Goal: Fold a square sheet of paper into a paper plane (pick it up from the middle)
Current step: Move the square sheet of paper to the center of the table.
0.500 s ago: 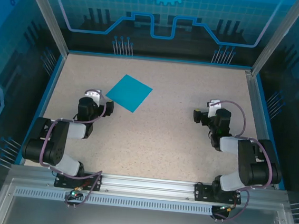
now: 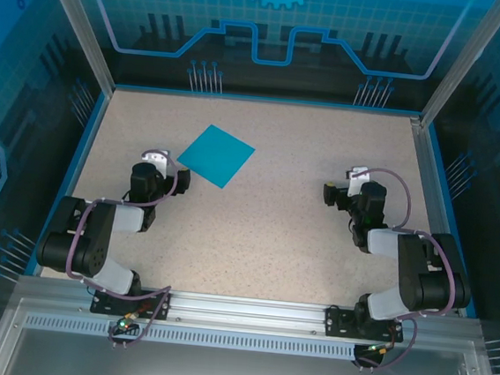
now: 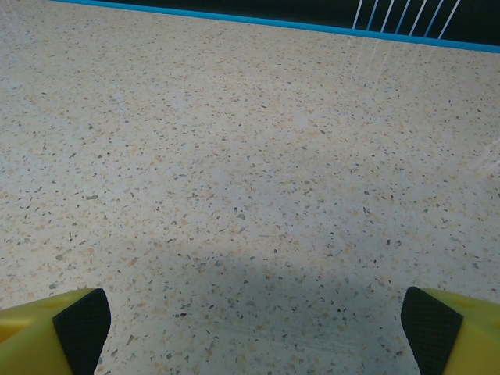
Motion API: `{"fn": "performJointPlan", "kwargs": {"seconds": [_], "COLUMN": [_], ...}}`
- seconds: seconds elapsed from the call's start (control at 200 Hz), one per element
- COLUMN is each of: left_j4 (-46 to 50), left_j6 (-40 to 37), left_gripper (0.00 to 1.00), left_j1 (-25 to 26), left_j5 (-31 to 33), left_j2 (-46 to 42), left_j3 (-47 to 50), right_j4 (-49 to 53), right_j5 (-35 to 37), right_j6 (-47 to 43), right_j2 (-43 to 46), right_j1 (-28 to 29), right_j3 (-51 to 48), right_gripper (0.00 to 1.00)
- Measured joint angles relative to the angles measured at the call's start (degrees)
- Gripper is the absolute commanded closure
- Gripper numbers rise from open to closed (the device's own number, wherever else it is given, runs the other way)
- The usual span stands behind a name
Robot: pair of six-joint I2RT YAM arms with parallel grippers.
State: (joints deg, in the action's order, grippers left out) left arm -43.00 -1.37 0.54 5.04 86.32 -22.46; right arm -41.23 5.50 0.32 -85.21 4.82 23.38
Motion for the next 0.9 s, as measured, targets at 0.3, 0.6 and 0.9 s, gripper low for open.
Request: {"fn": "performJointPlan", "kwargs": {"seconds": [0.3,0.6,0.9], "left_j4": [-0.02,12.59,37.27], "left_j6": [0.07,3.82,18.23], "left_gripper": [0.02,0.01,0.01], "left_j1": [0.00,0.00,0.00], "left_j5": [0.02,1.40,2.56], "left_j2": [0.00,-9.25,-20.81], "left_j3": [0.00,-3.76,-18.12], "right_j4": [0.07,17.11,42.64], "right_j5": [-0.04,6.45,13.84], "right_j6": [-0.09,0.79,12.59], "right_j2": [0.00,8.52,-1.70], "right_j1": [0.00,3.82,21.22], "right_j3": [0.00,8.83,36.11], "right_gripper": [0.01,0.01,0.01]}}
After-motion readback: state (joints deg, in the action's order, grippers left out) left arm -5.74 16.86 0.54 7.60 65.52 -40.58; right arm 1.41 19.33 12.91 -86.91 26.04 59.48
